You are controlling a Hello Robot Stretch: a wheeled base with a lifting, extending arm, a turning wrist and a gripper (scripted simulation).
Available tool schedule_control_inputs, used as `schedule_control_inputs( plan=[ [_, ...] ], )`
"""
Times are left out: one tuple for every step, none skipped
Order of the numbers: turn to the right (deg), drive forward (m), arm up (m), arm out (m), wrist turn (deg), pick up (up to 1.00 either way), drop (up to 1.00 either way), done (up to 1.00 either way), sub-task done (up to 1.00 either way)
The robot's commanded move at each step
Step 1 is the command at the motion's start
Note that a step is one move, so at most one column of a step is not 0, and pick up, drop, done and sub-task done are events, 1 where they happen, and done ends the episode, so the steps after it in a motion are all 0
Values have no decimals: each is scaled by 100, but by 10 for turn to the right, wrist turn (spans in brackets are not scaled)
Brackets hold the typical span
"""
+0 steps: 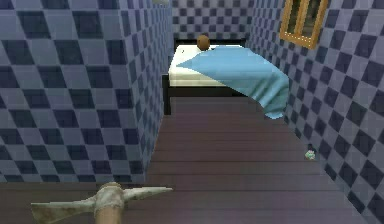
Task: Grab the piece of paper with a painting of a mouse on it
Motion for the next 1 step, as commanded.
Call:
schedule_control_inputs(
  plan=[
    [0, 0, -30, 0, 0, 0, 0, 0, 0]
  ],
)
